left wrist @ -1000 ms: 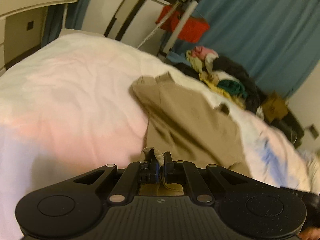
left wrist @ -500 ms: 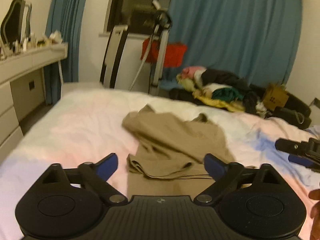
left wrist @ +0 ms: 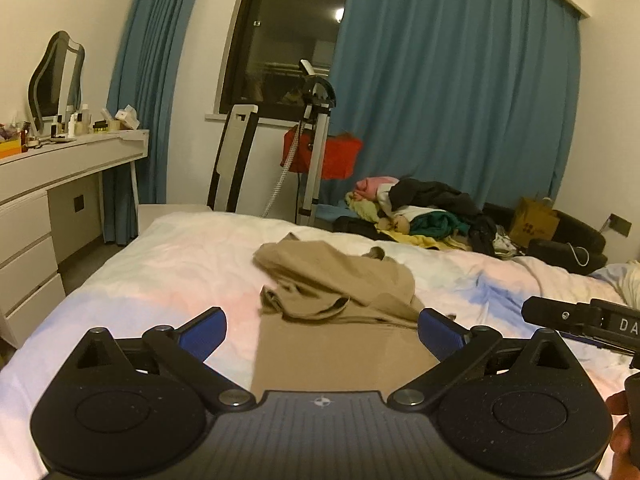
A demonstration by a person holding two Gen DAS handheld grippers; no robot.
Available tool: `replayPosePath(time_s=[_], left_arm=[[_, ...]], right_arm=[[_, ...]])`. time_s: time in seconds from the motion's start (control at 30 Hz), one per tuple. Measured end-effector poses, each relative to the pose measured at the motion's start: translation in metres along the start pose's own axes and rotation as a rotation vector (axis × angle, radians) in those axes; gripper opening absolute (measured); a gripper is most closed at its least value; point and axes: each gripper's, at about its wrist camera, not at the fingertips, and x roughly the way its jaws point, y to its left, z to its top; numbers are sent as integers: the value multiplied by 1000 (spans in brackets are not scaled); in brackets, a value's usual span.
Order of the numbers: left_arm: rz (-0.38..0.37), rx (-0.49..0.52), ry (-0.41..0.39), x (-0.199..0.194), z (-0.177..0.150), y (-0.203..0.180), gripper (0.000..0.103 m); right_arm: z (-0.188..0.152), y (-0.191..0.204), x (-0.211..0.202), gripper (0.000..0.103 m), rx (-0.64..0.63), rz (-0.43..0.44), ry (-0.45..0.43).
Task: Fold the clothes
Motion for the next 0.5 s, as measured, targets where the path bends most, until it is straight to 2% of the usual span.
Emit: replayPosePath(time_s=[0.13, 0.3, 0.33, 0.37, 0.4, 0.43, 0.5], left_arm=[[19, 6, -10, -1, -10, 4, 103], [42, 14, -23, -2, -23, 9, 103], [45, 14, -23, -2, -25, 10, 103], [44, 12, -16, 1, -28, 10, 103], [42, 8, -9, 3, -30, 10, 102], [38, 2, -1, 6, -31, 11, 102], [33, -9, 10, 10, -33, 12, 102]], right_arm=[[-9, 0, 8, 92, 5, -18, 22], [-14, 9, 15, 91, -70, -50, -13], [-15, 12, 16, 76, -94, -55, -16], [-16, 15, 16, 65, -117, -59, -19], [-16, 16, 17, 46, -125, -68, -17], [-16, 17, 18, 32, -131, -77, -14], [-17, 19, 19, 29, -145, -95, -10]])
